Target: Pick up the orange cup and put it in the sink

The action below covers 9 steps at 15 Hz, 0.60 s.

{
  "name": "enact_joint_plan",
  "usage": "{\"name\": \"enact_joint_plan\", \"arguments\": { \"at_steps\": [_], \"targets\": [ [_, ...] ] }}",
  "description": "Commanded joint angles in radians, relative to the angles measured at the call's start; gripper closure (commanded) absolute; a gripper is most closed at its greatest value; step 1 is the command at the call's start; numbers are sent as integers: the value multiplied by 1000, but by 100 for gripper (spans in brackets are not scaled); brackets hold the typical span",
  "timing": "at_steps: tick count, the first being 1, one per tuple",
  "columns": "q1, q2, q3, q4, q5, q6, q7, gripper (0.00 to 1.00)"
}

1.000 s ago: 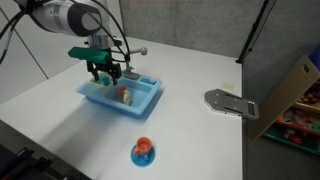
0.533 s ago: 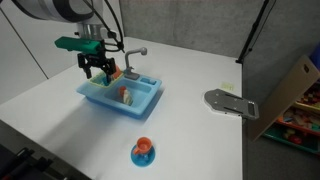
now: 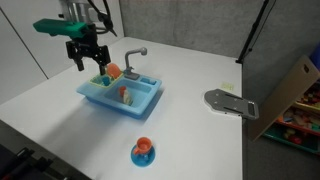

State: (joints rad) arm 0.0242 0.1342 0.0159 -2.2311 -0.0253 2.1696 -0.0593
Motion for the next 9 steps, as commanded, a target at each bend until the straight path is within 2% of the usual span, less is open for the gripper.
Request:
{"name": "enact_joint_plan", "arguments": {
  "at_steps": [1,6,9],
  "targets": [
    [-7,-109,-1,-33,13,-55,15,0],
    [-8,-215,-4,-30,43,-109,8,0],
    [-9,-286,-7,-45,55,-97,37,0]
  ]
}}
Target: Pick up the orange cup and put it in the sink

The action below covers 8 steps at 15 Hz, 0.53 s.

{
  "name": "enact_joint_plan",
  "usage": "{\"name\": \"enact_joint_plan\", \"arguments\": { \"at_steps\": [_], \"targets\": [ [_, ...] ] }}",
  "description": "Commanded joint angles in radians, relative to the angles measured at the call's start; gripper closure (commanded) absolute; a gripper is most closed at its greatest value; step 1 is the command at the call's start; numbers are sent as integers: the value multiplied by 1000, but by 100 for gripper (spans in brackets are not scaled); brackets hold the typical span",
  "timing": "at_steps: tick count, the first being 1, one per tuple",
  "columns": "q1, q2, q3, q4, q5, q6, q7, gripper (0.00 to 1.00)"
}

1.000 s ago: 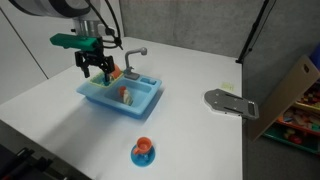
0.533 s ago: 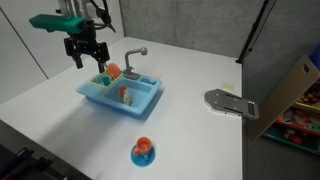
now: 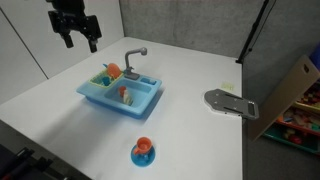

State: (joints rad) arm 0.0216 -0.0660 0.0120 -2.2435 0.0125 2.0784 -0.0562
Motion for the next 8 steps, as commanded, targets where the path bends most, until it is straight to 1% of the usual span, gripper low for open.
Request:
{"name": "enact_joint_plan", "arguments": {
  "at_steps": [1,5,8],
  "targets": [
    [-7,-110,-5,-39,18,-2,43,0],
    [-10,-185,-9,-52,20,0,77,0],
    [-11,-213,-10,-59,18,-5,89,0]
  ]
}}
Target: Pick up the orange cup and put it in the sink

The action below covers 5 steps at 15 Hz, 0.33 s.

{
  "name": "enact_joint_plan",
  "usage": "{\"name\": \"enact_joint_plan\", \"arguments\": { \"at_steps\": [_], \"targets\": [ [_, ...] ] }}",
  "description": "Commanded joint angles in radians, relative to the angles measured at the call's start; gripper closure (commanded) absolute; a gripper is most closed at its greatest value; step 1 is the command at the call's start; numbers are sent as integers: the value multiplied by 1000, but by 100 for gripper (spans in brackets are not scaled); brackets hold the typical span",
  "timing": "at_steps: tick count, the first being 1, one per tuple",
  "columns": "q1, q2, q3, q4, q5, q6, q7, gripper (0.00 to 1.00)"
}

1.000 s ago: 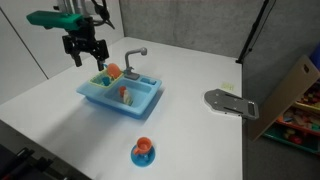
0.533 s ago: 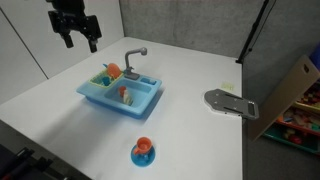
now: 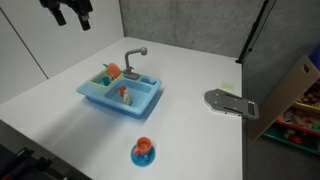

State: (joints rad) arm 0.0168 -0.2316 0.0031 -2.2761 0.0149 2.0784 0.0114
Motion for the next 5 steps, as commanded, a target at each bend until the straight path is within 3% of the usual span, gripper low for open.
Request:
{"name": "enact_joint_plan", "arguments": {
  "at_steps": [1,5],
  "targets": [
    [-6,-51,-2,-29,18,-6,17,0],
    [-3,-25,2,-12,2,-2,3,0]
  ]
}}
